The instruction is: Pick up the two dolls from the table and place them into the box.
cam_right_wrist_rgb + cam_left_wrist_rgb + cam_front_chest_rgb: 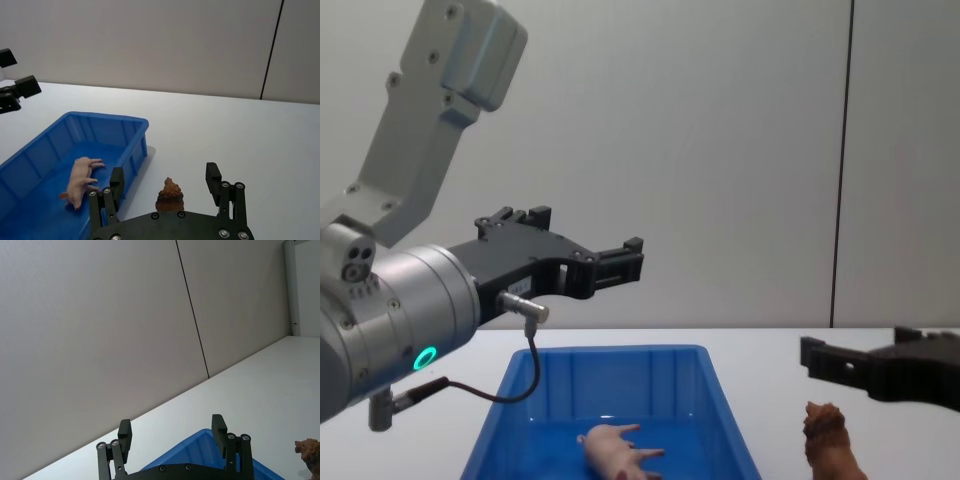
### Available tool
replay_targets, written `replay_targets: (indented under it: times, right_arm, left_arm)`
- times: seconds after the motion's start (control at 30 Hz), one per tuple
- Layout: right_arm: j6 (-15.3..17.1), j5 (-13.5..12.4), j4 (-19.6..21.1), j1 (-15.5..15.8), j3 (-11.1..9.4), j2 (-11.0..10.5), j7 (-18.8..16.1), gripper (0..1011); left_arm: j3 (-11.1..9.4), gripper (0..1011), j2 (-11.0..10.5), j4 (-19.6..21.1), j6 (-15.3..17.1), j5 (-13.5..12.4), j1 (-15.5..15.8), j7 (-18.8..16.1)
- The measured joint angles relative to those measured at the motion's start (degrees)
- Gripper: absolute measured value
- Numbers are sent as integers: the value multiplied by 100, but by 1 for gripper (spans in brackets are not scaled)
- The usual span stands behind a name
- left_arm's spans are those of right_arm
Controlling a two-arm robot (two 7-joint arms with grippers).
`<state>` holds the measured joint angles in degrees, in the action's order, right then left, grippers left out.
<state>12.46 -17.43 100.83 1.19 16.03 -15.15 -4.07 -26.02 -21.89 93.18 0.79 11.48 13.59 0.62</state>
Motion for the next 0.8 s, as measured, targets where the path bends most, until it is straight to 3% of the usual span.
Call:
replay_targets:
  times: [0.3, 0.8]
  right_arm:
    - [14, -92, -10, 151, -18, -47, 88, 1001]
    - [54, -161, -492, 101, -1, 51, -16, 1001]
  left_arm:
    - [0, 1008, 0, 0, 0, 0, 0, 0]
    - [0, 1008, 0, 0, 0, 0, 0, 0]
